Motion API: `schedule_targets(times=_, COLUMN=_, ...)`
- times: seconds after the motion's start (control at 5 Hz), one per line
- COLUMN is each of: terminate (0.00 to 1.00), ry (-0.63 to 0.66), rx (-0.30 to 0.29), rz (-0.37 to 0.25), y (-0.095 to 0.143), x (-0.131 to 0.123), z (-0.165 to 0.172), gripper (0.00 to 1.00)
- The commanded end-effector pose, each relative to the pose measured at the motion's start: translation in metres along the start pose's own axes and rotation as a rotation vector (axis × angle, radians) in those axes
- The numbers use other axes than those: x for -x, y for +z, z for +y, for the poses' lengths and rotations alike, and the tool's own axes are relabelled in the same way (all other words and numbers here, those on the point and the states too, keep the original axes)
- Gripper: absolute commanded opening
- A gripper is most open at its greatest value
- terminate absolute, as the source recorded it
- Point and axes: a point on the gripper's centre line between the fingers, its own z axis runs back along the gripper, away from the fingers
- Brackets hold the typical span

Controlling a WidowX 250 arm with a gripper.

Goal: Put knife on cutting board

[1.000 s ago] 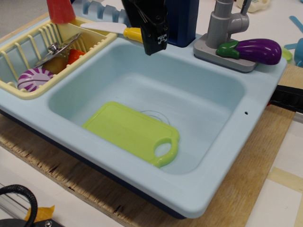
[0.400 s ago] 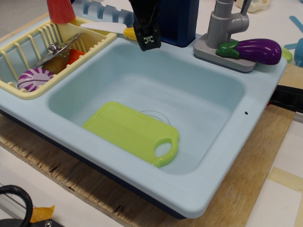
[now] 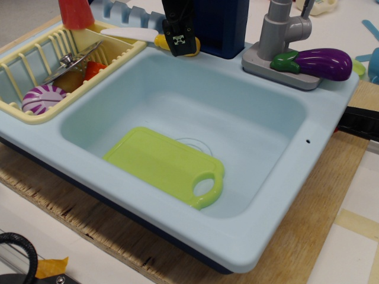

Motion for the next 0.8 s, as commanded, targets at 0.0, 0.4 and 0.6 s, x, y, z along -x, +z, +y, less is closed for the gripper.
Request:
schedule_targets(times=0.0, terminate=0.0, ry=0.01, rx=0.001, rz=-0.004, y=-0.006, x=0.003, z=0.013, gripper=1.0)
schedule_targets(times=0.4, terminate=0.0, ry=0.054, rx=0.052, rz=-0.017, y=-0.023, x=0.009, z=0.001, gripper=1.0)
schedule_targets(times=0.6, terminate=0.0, ry=0.068, rx=0.054, rz=-0.022, y=-0.026, x=0.013, z=-0.003, gripper=1.0)
